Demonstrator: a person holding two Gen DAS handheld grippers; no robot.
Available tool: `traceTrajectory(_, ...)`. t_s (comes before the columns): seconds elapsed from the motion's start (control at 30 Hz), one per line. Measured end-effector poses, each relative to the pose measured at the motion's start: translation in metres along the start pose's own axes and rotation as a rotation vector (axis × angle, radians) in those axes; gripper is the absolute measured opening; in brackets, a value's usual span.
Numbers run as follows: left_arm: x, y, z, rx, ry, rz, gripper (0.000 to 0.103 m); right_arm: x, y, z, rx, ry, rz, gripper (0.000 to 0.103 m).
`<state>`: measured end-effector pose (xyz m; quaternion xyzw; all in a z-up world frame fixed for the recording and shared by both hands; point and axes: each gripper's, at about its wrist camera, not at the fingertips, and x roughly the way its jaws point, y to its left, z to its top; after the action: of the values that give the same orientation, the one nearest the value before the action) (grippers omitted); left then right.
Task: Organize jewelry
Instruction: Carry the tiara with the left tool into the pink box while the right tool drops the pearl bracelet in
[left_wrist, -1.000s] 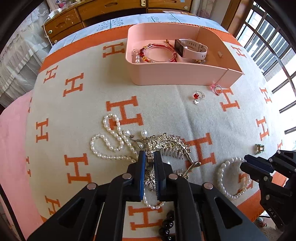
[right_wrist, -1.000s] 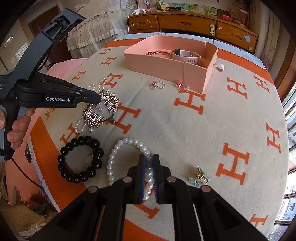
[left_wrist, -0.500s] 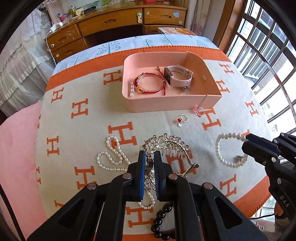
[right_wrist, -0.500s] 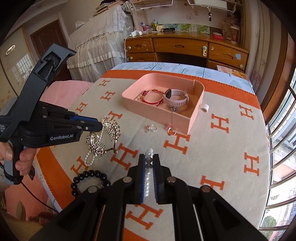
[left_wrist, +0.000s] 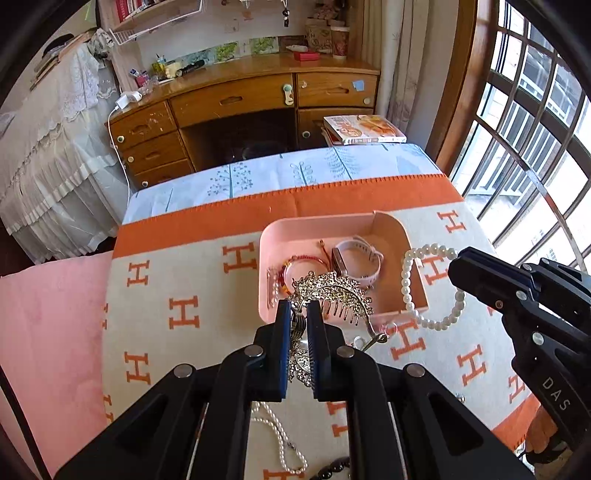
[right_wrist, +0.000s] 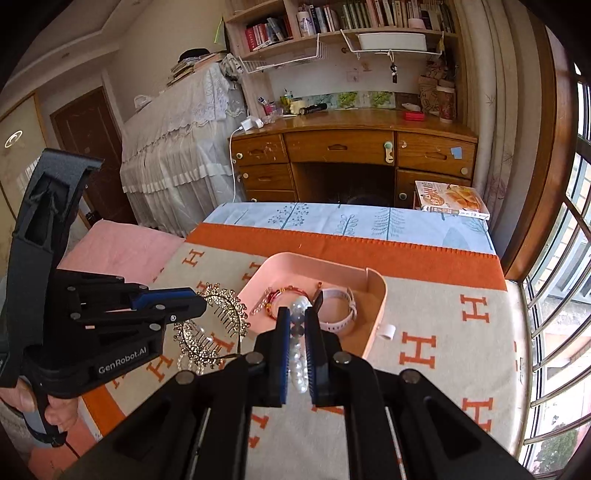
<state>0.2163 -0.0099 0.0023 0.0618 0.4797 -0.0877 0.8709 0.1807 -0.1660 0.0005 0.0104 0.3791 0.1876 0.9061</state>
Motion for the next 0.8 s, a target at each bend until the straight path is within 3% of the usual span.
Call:
traceTrajectory(0.17,0.024,0.003,0.020,-0.013,-0.013,0.010,0.006,0.017,-0.008,0.012,0.022,0.005,-0.032,0.008)
traceTrajectory(0.57,0.114,0.004,0.022,-0.044,0.098,-0.005,0.007,0.039,-0.023,0.020,0.062,0.030,-0.100,0.008)
traceTrajectory(0.8,0.107,0.014,0.011,-0.039,0.097,-0.042,0.009,0.052,-0.006,0.032,0.032,0.028,-0.095,0.008)
